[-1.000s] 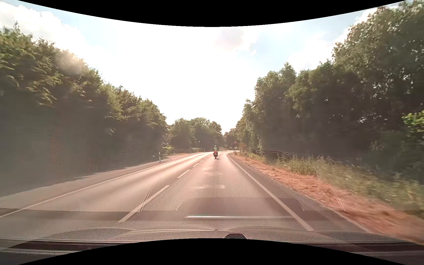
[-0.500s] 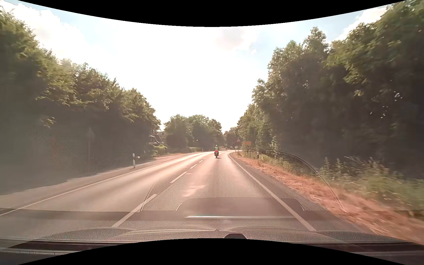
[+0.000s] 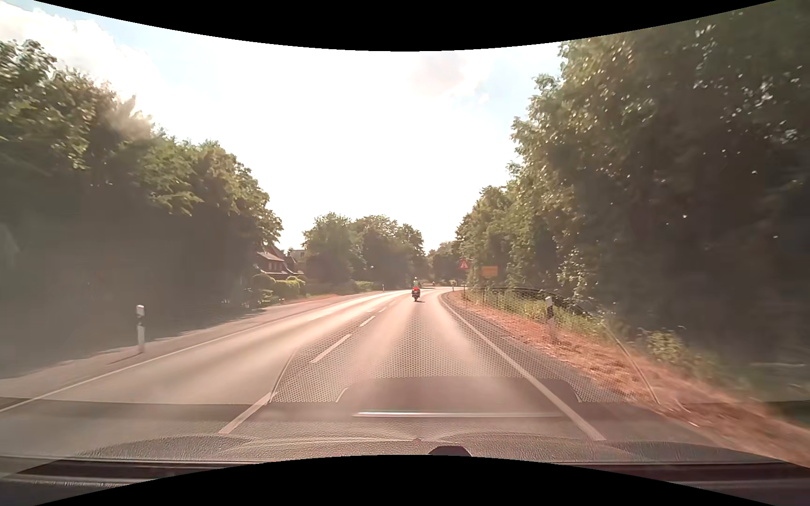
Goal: Follow the waypoints while adhering to traffic rules and regulations
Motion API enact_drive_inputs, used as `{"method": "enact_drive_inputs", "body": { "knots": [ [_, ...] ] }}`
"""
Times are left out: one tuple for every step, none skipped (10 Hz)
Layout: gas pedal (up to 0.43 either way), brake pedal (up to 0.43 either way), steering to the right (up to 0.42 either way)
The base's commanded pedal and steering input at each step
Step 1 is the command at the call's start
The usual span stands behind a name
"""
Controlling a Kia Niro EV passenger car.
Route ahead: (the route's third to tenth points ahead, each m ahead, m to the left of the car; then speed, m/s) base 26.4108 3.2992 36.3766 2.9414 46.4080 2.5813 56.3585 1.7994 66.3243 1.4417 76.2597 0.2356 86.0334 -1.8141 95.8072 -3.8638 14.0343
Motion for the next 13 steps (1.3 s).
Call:
{"method": "enact_drive_inputs", "body": {
  "knots": [
    [0.059, 0.000, -0.001],
    [0.047, 0.000, 0.000],
    [0.047, 0.000, -0.001],
    [0.047, 0.000, 0.000],
    [0.047, 0.000, 0.000],
    [0.059, 0.000, 0.000],
    [0.079, 0.000, 0.001],
    [0.087, 0.000, 0.003],
    [0.087, 0.000, 0.005],
    [0.098, 0.000, 0.007],
    [0.110, 0.000, 0.006],
    [0.118, 0.000, 0.007],
    [0.118, 0.000, 0.006]
  ]
}}
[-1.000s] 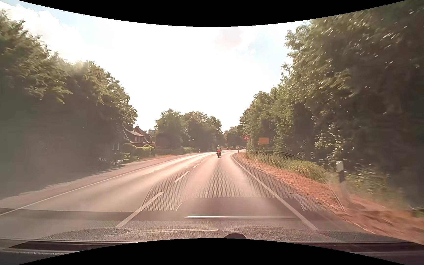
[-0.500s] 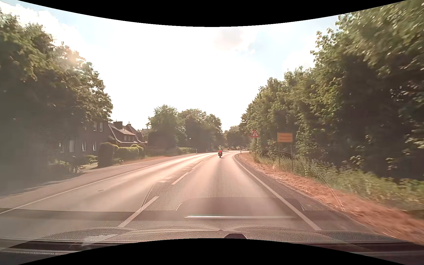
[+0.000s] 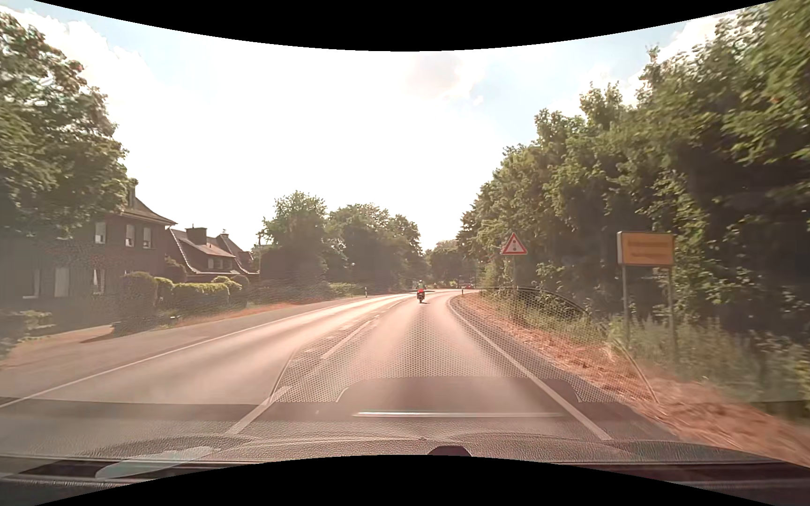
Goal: Follow the waypoints while adhering to traffic rules and regulations
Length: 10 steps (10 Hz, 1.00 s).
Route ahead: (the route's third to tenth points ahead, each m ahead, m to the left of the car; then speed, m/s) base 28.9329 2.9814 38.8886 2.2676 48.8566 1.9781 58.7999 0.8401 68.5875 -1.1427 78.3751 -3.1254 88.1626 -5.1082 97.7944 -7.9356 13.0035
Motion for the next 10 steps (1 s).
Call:
{"method": "enact_drive_inputs", "body": {
  "knots": [
    [0.130, 0.000, 0.006],
    [0.130, 0.000, 0.006],
    [0.130, 0.000, 0.006],
    [0.130, 0.000, 0.006],
    [0.130, 0.000, 0.006],
    [0.130, 0.000, 0.006],
    [0.130, 0.000, 0.006],
    [0.130, 0.000, 0.006],
    [0.130, 0.000, 0.006],
    [0.138, 0.000, 0.005]
  ]
}}
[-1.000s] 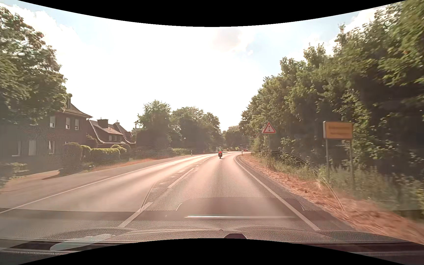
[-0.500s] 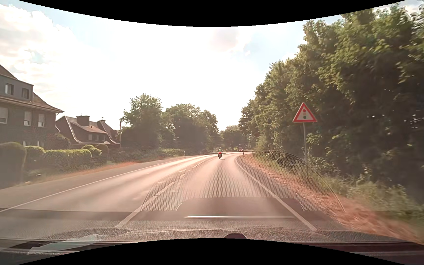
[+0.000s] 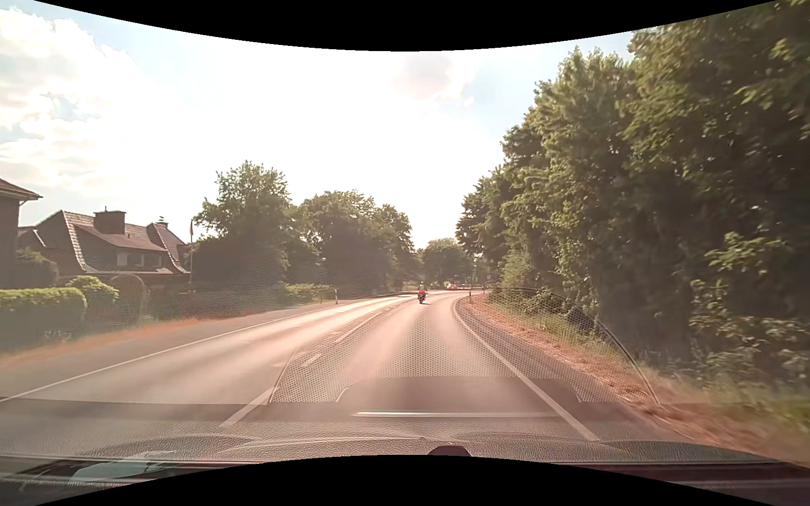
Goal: Follow the waypoints while adhering to traffic rules and regulations
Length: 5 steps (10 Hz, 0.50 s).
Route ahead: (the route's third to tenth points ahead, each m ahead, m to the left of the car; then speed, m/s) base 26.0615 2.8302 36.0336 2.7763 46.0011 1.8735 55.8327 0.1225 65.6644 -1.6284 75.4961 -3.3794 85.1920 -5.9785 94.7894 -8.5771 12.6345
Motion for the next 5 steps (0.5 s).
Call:
{"method": "enact_drive_inputs", "body": {
  "knots": [
    [0.138, 0.000, 0.005],
    [0.138, 0.000, 0.008],
    [0.138, 0.000, 0.012],
    [0.150, 0.000, 0.014],
    [0.157, 0.000, 0.013]
  ]
}}
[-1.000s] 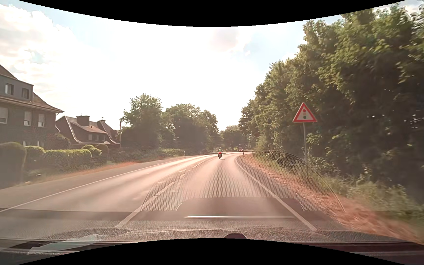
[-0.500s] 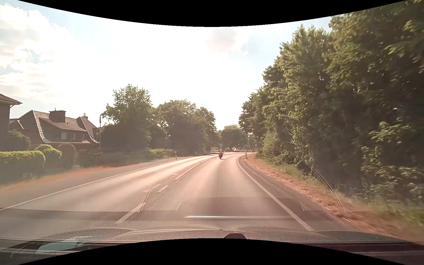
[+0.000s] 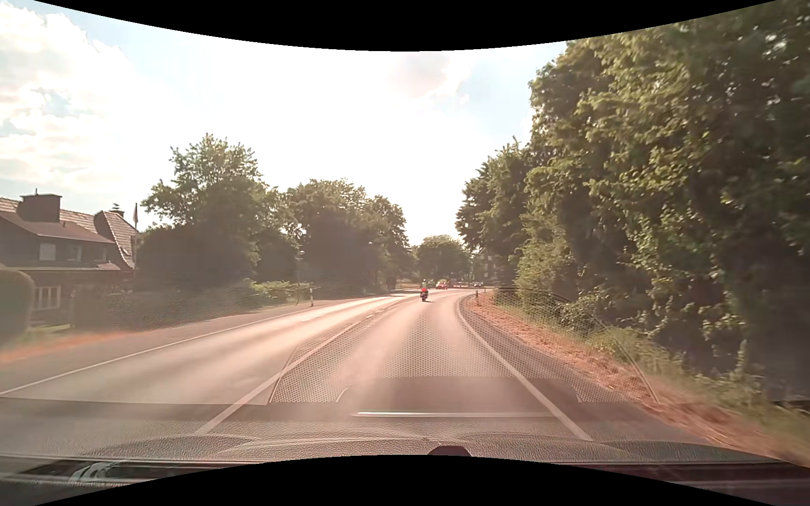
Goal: Follow the waypoints while adhering to traffic rules and regulations
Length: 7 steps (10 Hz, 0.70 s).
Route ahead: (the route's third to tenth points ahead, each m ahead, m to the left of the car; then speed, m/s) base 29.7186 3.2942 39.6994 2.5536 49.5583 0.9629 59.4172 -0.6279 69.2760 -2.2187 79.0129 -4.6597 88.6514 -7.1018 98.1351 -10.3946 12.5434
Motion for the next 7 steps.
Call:
{"method": "enact_drive_inputs", "body": {
  "knots": [
    [0.169, 0.000, 0.013],
    [0.177, 0.000, 0.013],
    [0.189, 0.000, 0.013],
    [0.220, 0.000, 0.012],
    [0.220, 0.000, 0.011],
    [0.220, 0.000, 0.011],
    [0.220, 0.000, 0.011]
  ]
}}
